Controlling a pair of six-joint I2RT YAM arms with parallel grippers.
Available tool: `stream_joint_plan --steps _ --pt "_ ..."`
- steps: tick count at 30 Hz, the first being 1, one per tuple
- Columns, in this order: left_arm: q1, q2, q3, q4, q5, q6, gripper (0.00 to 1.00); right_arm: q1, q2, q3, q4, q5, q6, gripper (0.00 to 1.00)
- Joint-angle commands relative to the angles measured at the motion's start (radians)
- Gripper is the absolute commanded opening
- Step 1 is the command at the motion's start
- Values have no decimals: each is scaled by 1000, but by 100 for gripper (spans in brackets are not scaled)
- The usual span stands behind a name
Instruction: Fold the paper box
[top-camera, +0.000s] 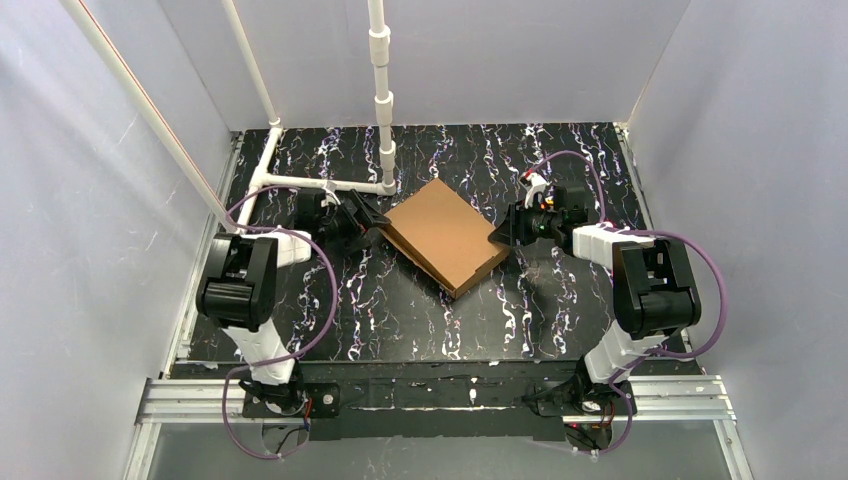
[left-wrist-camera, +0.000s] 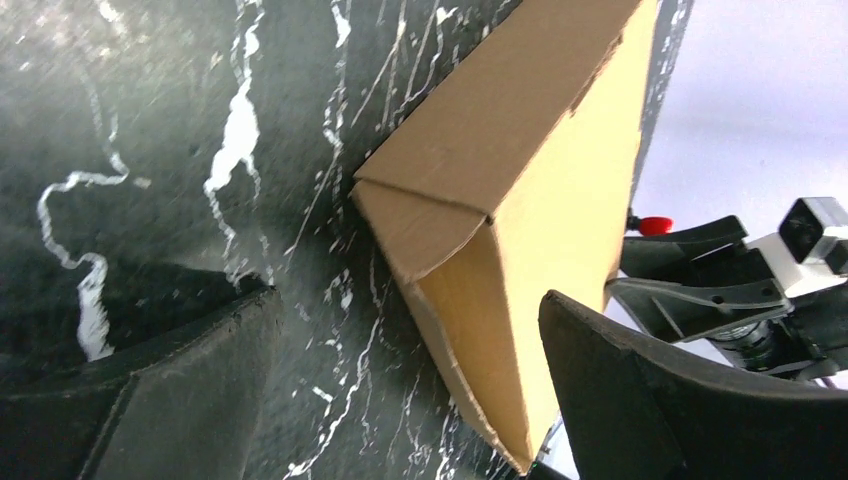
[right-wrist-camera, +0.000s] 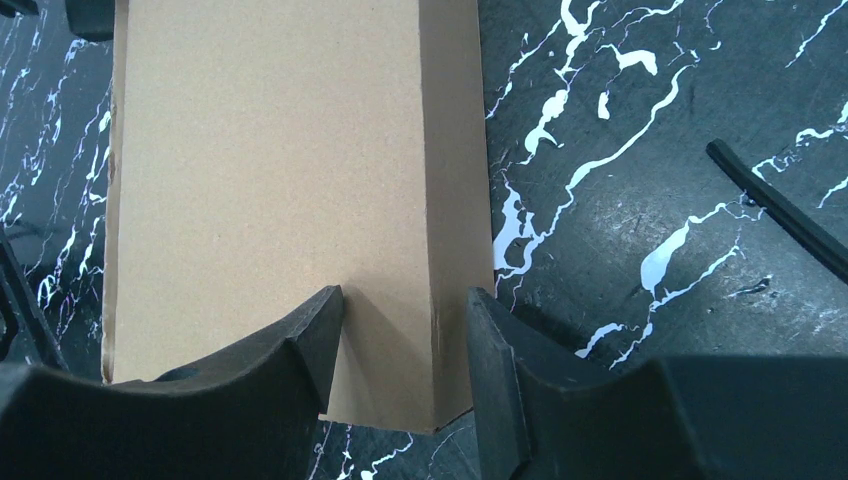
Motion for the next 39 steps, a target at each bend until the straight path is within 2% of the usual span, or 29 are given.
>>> stream_joint_plan --steps 1,4,8,10,15,22,24,28,31,36,39 --pt "0 30 47 131 53 -64 97 15 50 -7 -101 76 -60 55" --pt "0 66 69 152 49 -84 94 15 52 -7 -101 76 -62 55" --pt "0 122 105 158 38 -123 81 16 51 -6 -102 76 -62 55" --pt "0 134 108 158 29 -137 71 16 51 -6 -102 76 -63 55" --pt "0 133 105 158 27 -160 58 18 58 -4 -103 77 -63 55" --pt "-5 107 87 157 32 -203 29 22 63 -2 -105 80 -66 55" --pt "-9 96 83 154 29 -216 18 22 64 -2 -105 81 -66 55" --pt "-27 74 87 115 6 -239 11 25 66 -2 -107 83 -68 55" --pt "-46 52 109 17 -31 -255 9 26 65 -2 -108 85 -69 55" --pt "-70 18 166 -194 -105 -291 13 27 65 0 -108 84 -71 55" --pt "-83 8 231 -372 -195 -269 15 27 65 0 -108 84 -71 55"
